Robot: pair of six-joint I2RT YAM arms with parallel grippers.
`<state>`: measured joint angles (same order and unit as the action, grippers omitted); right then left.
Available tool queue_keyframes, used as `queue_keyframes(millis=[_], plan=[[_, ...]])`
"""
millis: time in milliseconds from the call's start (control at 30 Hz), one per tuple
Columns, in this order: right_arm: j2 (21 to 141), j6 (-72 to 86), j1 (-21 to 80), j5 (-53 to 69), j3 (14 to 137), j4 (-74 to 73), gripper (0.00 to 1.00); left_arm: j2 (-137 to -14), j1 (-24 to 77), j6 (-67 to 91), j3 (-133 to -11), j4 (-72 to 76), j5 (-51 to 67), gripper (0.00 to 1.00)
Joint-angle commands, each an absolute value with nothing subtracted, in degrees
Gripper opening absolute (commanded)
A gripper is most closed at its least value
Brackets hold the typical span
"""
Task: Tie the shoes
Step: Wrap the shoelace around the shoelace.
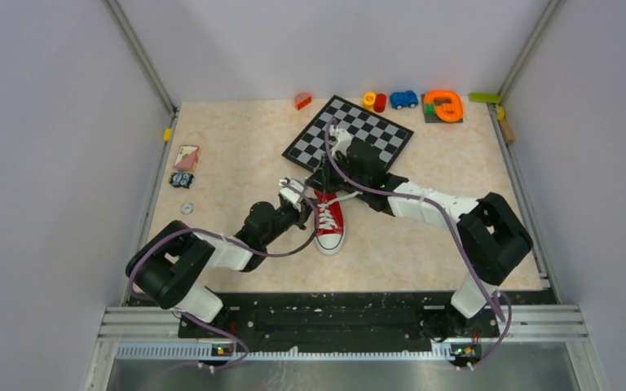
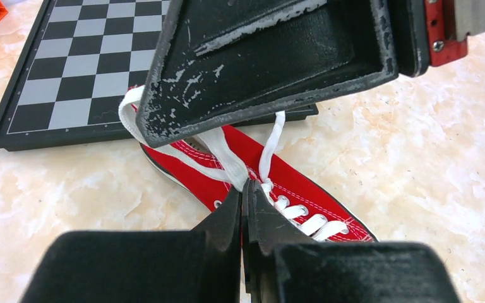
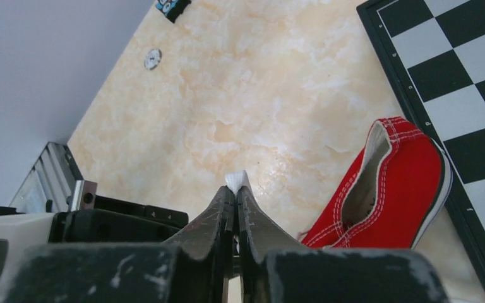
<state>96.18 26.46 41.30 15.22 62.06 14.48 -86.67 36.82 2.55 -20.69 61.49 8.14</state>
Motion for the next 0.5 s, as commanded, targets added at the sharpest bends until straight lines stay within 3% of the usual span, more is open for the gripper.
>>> queue_keyframes(millis=[0,133,267,467], plan=[[95.6,25.4,40.3,14.9,64.8,14.3,0.0,-84.6,36.9,1.7,-21.3,62.7,9.1,0.0],[93.1,24.8,40.0,13.7,62.4,16.5,0.0,-84.5,37.0,2.5,-20.7,62.7,8.0,0.02],[92.2,24.8,40.0,14.1,61.4,17.1,0.0,-83.9,37.0,4.2,-19.1,65.2,6.4,0.3],[92.5,25.7,39.9,15.8,61.3,18.2,0.0,-81.7,37.0,6.7,-17.2,65.7,3.5,0.44]])
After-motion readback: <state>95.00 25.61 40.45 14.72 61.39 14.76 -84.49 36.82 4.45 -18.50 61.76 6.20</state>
